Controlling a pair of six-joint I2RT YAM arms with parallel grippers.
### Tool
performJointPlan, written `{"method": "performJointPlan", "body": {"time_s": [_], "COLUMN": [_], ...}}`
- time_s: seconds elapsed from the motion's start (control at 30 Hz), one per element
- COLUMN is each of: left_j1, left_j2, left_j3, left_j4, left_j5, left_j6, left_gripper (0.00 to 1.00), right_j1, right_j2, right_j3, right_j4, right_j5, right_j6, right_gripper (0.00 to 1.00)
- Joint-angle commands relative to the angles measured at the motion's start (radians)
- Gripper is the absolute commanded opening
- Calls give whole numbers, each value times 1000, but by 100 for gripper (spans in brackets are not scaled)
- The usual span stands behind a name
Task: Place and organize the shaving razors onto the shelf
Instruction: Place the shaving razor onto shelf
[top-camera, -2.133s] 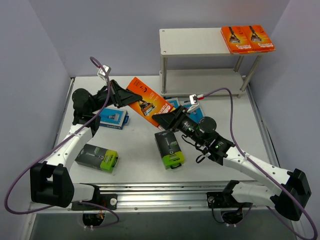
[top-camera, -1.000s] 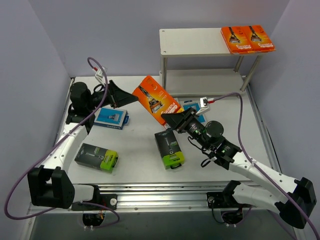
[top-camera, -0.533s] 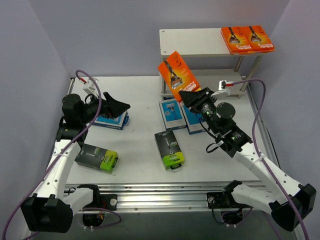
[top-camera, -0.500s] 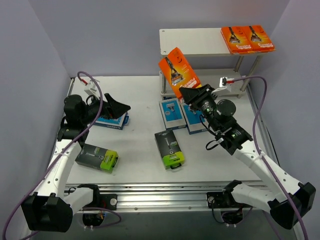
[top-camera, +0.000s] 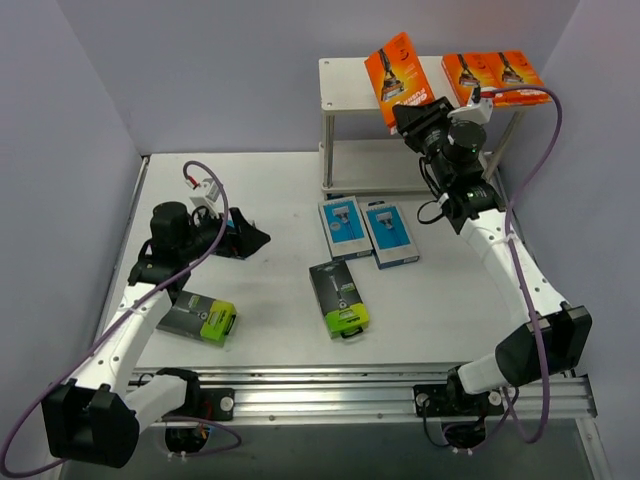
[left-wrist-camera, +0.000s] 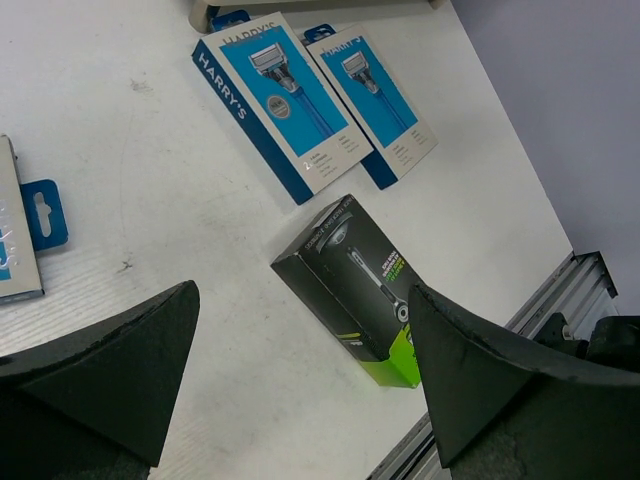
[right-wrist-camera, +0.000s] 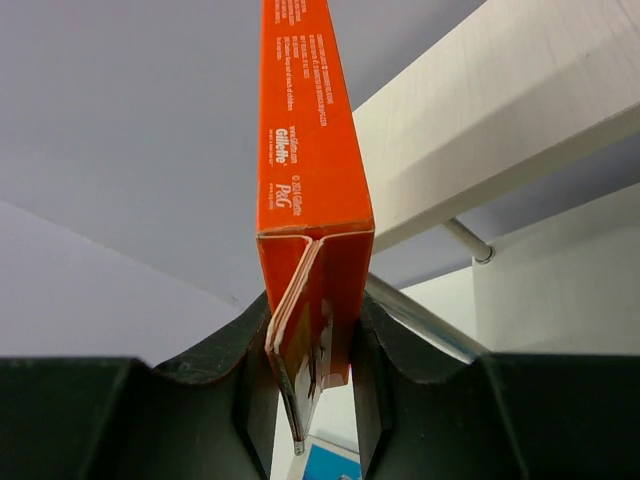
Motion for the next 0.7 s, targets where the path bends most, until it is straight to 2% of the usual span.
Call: {"method": "performJointPlan", "body": {"time_s": [0.0, 0.4, 0.67], "left_j1": [-27, -49, -52], "left_j2": [-34, -39, -34], "left_j3": [16, 19, 17], "left_j4": [-17, -34, -34], "left_j5": [-45, -60, -59], "left_j6": [50, 61, 58], "left_gripper": [94, 94, 94], "right_j1": [-26, -169, -204], "right_j2": [41, 171, 228], "right_j3": [123, 236, 276], "right_j4": [24, -5, -17], "right_j5": [-48, -82, -90], "right_j6": [11, 39, 55], "right_gripper": [0, 0, 0]}}
